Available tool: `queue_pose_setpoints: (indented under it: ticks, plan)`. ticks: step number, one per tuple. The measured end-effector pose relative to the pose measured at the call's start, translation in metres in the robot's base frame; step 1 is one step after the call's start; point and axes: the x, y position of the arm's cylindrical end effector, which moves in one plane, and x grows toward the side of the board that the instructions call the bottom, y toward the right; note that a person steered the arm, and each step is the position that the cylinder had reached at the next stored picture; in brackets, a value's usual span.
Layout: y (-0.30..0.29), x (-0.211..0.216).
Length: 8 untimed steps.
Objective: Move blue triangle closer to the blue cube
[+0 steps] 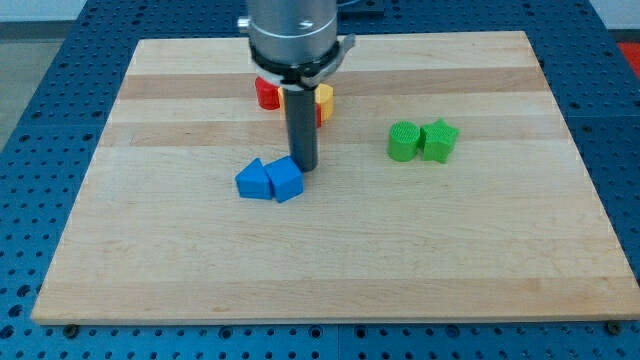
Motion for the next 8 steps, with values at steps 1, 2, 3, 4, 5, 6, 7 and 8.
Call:
queue_pose_setpoints:
  ticks: [1, 2, 3, 4, 5, 6, 7, 8]
  plan:
    - [-0.011, 0.000]
    - [-0.011, -0.025]
    - [-0.011, -0.055]
    - [-0.008, -0.080]
    - [0.000, -0.106]
    - [0.003, -0.121]
    - [0.005, -0.121]
    - [0.005, -0.119]
